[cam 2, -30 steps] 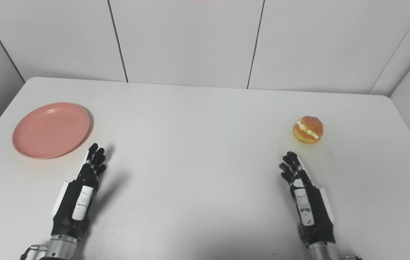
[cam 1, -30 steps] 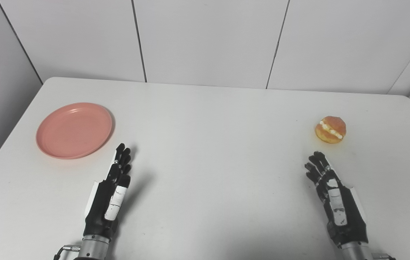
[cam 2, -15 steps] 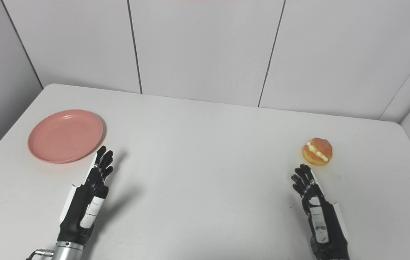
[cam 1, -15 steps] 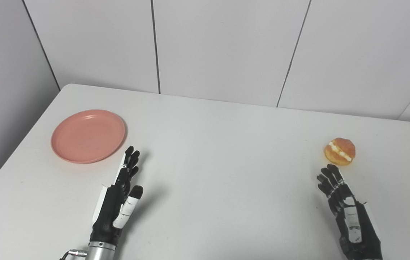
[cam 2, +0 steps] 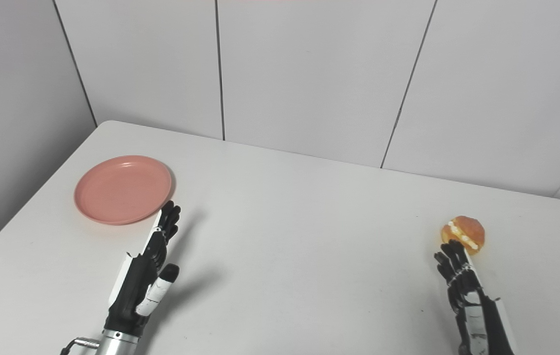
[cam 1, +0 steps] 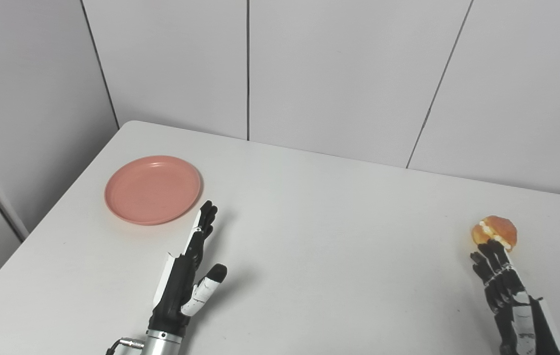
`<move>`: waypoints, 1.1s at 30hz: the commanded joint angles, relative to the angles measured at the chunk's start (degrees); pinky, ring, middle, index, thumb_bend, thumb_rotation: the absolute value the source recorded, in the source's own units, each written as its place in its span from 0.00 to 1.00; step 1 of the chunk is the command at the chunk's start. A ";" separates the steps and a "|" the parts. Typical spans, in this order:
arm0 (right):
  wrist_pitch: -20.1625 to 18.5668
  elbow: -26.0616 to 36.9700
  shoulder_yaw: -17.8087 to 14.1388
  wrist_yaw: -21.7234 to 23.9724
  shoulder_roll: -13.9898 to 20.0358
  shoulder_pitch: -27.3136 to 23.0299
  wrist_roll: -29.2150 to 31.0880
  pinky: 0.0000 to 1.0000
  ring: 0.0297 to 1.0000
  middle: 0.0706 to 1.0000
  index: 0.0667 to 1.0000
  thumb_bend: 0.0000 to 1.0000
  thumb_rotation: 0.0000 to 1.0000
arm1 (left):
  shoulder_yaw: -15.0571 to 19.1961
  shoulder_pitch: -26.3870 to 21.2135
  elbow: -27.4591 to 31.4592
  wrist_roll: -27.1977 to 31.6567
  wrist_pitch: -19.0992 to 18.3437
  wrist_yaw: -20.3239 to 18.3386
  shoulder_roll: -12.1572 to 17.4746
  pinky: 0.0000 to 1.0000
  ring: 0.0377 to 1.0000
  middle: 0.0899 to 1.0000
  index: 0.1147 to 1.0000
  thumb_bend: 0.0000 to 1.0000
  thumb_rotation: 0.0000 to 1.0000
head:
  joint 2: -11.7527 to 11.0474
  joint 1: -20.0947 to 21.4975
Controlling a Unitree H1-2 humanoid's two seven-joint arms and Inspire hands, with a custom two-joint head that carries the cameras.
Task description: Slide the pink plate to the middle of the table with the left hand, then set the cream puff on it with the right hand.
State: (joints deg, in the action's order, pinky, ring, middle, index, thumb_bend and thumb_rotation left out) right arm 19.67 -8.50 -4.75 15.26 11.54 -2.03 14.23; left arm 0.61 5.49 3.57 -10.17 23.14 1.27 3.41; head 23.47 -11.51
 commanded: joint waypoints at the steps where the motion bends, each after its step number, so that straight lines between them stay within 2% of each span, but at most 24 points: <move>1: 2.51 -5.31 -0.15 0.64 -0.35 2.51 0.41 0.98 0.94 0.96 0.96 0.89 1.00 | -2.33 -0.32 -7.14 -0.56 -0.30 0.98 -3.19 0.97 1.00 1.00 1.00 0.87 0.91 | -0.19 -0.16; 6: 3.09 -6.58 -0.35 1.59 -0.07 2.26 1.19 1.00 0.95 0.96 0.96 0.89 1.00 | -2.36 -0.58 -8.43 -1.35 1.14 1.45 -3.80 0.96 0.99 1.00 1.00 0.85 0.92 | -1.09 -0.90; 15: 2.70 -7.40 -0.49 1.86 0.12 2.11 0.93 1.00 0.95 0.97 0.97 0.89 1.00 | -2.40 -0.81 -9.62 -1.53 1.02 1.92 -4.40 0.97 0.99 1.00 1.00 0.84 0.92 | -2.54 -2.79; 22: 2.06 -7.87 -0.43 2.03 -0.03 1.93 1.08 1.00 0.95 0.98 0.99 0.90 1.00 | -2.30 -1.07 -10.45 -2.26 1.39 2.75 -4.53 0.96 0.98 0.99 1.00 0.84 0.91 | -3.10 -2.10; 26: 2.30 -8.24 -0.27 2.31 0.03 1.79 0.99 1.00 0.95 0.97 0.98 0.90 1.00 | -2.31 -1.22 -10.75 -1.72 1.39 2.49 -4.34 0.97 0.98 0.99 1.00 0.80 0.91 | -3.24 -1.69; 31: 2.34 -8.33 -0.31 2.07 -0.32 1.65 0.46 1.00 0.94 0.96 0.96 0.92 1.00 | -2.31 -1.37 -11.27 -1.13 2.84 2.36 -3.92 0.97 0.98 0.99 1.00 0.83 0.92 | -3.40 -1.31; 33: 2.29 -8.23 -0.21 1.72 -0.45 1.67 -0.16 0.99 0.93 0.96 0.96 0.92 1.00 | -2.03 -1.24 -10.86 1.20 3.40 2.04 -4.12 0.97 0.99 1.00 1.00 0.83 0.90 | -3.40 -0.81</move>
State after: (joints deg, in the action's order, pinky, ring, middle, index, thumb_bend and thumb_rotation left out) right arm 19.82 -10.20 -5.35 16.99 12.41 -3.38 14.33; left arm 0.76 5.23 3.14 -11.38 25.66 2.77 2.81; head 20.04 -12.39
